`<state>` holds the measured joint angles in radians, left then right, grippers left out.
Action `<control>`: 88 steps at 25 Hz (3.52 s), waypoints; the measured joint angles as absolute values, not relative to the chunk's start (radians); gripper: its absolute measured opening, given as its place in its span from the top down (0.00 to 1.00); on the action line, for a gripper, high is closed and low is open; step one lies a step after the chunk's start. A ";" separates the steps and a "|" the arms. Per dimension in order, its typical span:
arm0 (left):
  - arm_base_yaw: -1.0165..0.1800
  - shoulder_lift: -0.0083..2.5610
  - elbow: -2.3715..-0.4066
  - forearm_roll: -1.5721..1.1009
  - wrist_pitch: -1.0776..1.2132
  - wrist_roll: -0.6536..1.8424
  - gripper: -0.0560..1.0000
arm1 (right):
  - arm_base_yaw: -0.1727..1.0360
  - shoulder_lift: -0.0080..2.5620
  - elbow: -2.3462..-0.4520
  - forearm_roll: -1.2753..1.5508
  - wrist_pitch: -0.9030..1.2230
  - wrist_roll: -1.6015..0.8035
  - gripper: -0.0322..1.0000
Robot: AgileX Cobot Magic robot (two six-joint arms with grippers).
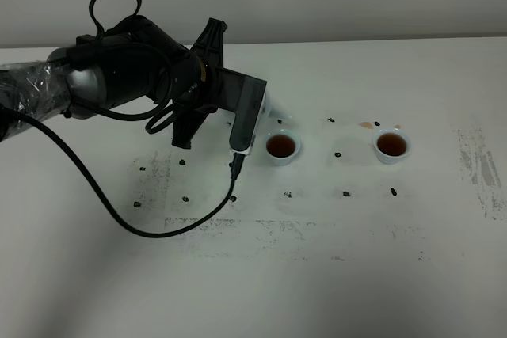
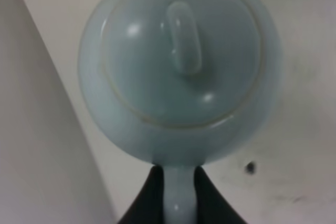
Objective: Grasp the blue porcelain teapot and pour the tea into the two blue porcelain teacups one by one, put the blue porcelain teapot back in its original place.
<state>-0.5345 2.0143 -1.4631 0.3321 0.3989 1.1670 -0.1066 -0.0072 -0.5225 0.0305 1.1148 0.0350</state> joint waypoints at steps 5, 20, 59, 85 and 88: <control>-0.533 1.990 -1.463 0.282 0.425 0.754 0.88 | -0.107 -0.007 -0.523 0.031 1.115 0.035 0.45; -0.522 2.079 -1.463 0.240 0.587 0.083 0.88 | -0.107 -0.007 -0.523 0.031 1.115 0.035 0.45; -0.320 1.590 -0.887 0.199 0.402 -0.160 0.88 | -0.107 -0.007 -0.523 0.031 1.115 0.035 0.45; -0.319 1.755 -0.873 0.229 0.214 -0.222 0.88 | -0.107 -0.007 -0.523 0.031 1.115 0.035 0.45; -0.319 1.768 -0.873 0.242 0.192 -0.225 0.88 | -0.107 -0.007 -0.523 0.031 1.115 0.035 0.45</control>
